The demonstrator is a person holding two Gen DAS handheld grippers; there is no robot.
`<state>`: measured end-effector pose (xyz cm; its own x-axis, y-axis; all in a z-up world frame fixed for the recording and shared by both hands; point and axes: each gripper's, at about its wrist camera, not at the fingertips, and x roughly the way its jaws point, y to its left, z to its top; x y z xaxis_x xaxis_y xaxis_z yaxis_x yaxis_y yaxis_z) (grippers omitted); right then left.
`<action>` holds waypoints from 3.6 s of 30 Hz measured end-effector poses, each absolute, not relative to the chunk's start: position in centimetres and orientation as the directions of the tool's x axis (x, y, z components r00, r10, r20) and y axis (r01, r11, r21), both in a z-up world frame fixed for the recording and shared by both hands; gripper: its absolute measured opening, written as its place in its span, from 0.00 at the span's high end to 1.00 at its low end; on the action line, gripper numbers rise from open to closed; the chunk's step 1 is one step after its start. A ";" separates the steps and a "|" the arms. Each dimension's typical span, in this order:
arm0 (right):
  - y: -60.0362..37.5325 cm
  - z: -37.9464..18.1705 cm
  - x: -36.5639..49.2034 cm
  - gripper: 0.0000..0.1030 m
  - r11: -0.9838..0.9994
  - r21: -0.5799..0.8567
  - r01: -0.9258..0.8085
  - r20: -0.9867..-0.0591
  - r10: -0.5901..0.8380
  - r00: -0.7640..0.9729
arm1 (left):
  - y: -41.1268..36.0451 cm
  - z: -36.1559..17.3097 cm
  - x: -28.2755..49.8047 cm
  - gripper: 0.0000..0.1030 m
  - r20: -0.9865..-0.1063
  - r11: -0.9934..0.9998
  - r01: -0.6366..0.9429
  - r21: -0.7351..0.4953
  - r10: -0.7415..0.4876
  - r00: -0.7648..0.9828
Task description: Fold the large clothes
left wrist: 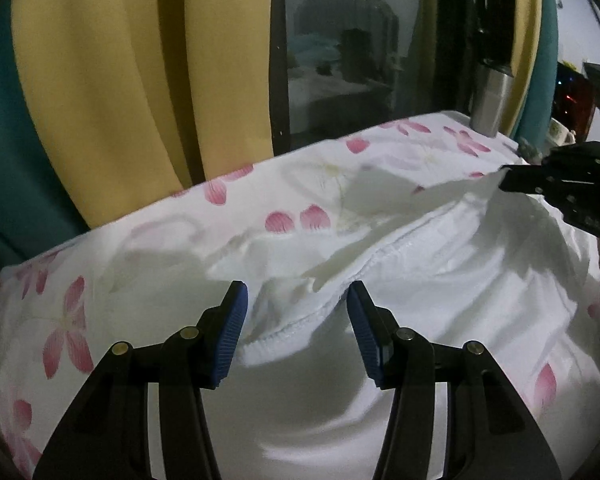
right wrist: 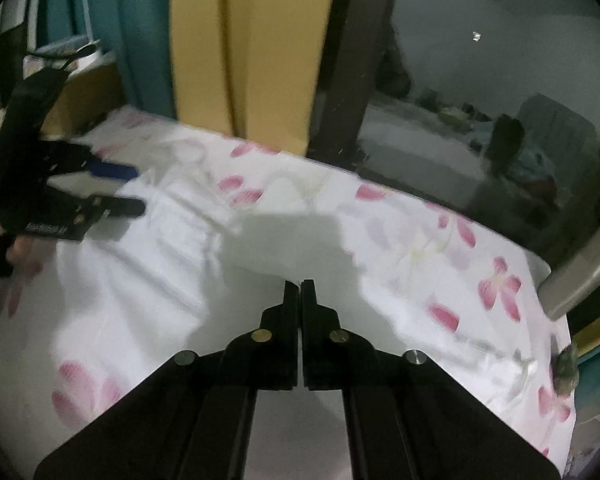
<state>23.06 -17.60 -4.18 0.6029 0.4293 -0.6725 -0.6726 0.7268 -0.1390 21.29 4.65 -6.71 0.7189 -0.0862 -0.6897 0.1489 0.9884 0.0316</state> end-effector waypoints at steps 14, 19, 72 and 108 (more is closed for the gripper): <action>-17.1 -7.5 30.5 0.99 0.810 -0.143 -0.568 -0.729 0.302 0.614 | 10.3 -7.5 26.3 0.47 -0.698 0.998 -0.054 0.044 0.070 0.713; -18.6 -7.3 31.9 0.99 0.868 -0.151 -0.472 -0.723 0.229 0.652 | 13.2 -6.5 24.6 0.47 -0.680 0.994 -0.105 0.033 0.099 0.727; -36.7 -9.3 36.0 0.16 0.995 -0.095 -0.031 -0.771 -0.054 0.634 | 21.6 -9.2 19.8 0.97 -0.729 0.940 -0.340 0.020 0.247 0.639; -36.2 -8.0 13.3 0.96 0.986 -0.005 -0.167 -0.748 0.107 0.655 | 16.4 -8.9 6.1 1.00 -0.719 0.962 -0.222 -0.161 0.040 0.694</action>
